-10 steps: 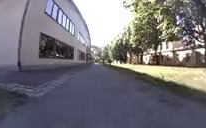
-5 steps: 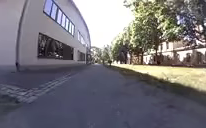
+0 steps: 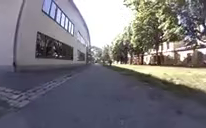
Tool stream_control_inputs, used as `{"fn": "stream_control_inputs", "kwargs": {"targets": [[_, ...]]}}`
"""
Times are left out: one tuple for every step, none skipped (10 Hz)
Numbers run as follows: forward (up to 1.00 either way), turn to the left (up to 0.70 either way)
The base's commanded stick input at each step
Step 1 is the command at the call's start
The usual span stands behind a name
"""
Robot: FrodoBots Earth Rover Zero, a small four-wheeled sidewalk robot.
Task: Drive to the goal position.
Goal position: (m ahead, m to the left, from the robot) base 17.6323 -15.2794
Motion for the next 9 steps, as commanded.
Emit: {"fn": "stream_control_inputs", "kwargs": {"targets": [[0.45,0.0],[0.45,0.0],[0.45,0.0],[0.45,0.0],[0.45,0.0],[0.45,0.0],[0.45,0.0],[0.45,0.0],[0.45,0.0]]}}
